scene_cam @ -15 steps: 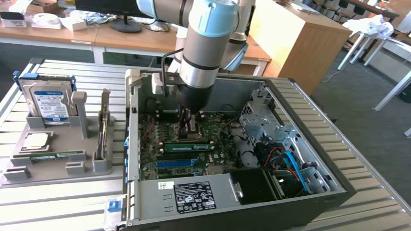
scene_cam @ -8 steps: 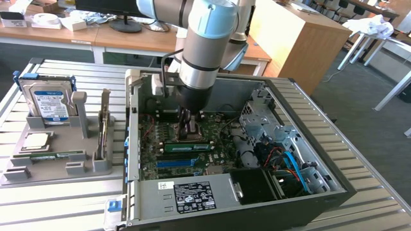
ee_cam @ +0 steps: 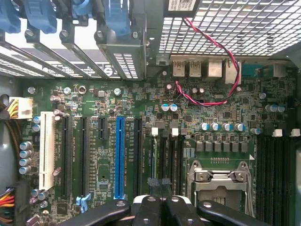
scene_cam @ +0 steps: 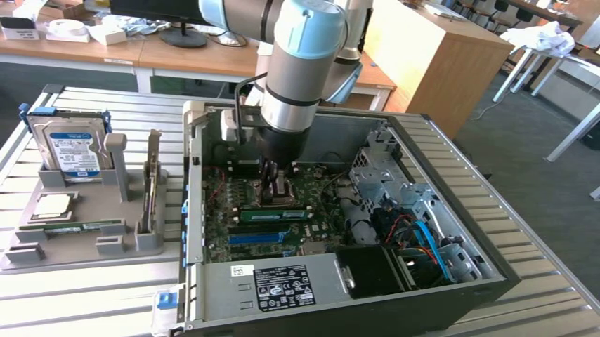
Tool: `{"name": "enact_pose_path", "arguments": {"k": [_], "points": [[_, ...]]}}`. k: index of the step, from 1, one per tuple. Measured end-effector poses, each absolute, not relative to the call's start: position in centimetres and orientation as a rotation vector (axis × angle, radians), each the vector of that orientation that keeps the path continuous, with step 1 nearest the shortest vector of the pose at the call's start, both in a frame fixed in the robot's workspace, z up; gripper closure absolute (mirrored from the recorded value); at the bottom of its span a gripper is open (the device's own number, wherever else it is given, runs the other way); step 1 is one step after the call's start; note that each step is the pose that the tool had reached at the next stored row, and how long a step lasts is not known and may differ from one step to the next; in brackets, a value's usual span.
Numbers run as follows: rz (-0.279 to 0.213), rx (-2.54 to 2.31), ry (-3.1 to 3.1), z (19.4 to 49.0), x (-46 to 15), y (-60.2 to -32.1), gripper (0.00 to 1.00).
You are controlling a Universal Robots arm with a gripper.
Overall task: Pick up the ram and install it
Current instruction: 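Press down the ram until it locks into place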
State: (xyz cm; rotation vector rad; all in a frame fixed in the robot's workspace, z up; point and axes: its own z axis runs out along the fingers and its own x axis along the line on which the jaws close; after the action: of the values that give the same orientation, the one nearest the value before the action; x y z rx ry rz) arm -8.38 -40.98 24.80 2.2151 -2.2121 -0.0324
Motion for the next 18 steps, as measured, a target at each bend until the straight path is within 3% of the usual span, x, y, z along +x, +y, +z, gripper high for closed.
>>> {"name": "enact_pose_path", "arguments": {"k": [18], "points": [[-0.032,2.215,-2.212,23.84,-8.38,-40.98,0.9]]}}
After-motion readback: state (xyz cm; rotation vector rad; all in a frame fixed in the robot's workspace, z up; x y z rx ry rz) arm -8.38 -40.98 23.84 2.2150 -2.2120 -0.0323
